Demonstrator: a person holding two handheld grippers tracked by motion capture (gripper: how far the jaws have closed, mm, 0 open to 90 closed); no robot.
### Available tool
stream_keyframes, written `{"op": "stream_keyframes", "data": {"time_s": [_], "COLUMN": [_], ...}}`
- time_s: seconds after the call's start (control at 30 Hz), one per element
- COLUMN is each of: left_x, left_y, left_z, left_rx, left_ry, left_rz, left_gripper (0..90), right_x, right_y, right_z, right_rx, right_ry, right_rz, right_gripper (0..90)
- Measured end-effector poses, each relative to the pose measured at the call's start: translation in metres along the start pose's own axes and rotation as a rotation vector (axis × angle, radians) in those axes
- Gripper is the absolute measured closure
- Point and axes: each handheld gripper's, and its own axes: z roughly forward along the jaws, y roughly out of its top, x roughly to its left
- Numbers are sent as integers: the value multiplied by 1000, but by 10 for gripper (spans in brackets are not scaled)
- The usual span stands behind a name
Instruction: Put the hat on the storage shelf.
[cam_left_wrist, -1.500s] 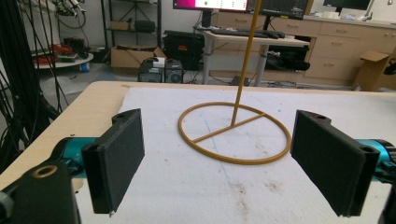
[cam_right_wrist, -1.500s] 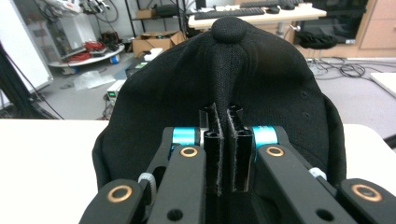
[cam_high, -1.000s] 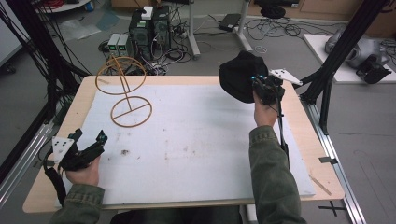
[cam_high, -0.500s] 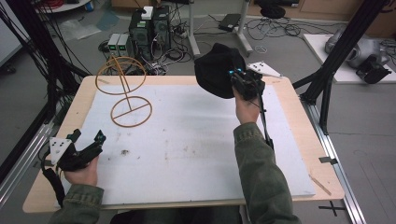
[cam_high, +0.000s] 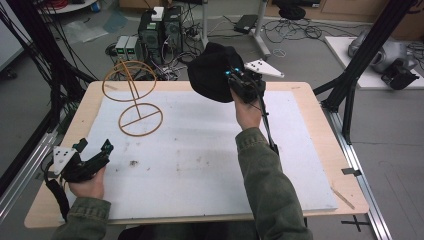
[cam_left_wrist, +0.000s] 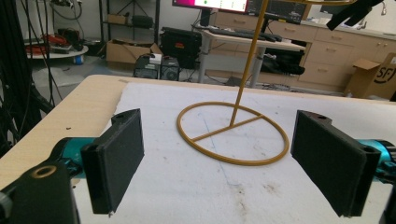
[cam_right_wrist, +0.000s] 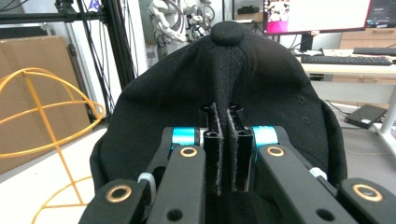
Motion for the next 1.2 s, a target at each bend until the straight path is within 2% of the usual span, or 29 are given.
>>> {"op": "stream_keyframes", "data": {"time_s": [0.17,0.4,0.43,0.6,0.87,1.0,1.2], "left_x": [0,1,2,3,5,7,9], "left_y": [0,0,0,0,0,0,1], "left_z": [2,1,0,-1,-3,-3,-5], "left_rx": [2,1,0,-2,-2,-6,-8], "left_ry": [-8,-9,-7,-2,-5,-2,3], "left_rz": [-7,-13,-11,-16,-21,-30,-41], "left_gripper": [175,175,175,175,176,176,176], "right_x": [14,31,37,45,73,85,99], "right_y": [4,13,15,18,39,47,51], "right_z": [11,21,26,32,39,46,58], "right_rx": [0,-24,-30,-32,-116,-137,-157], "right_ry": [30,48,66,82,100,111,136], "right_rz": [-6,-1,-4,-1,-8,-14,3], "right_gripper": [869,866,867,870,874,874,873]}}
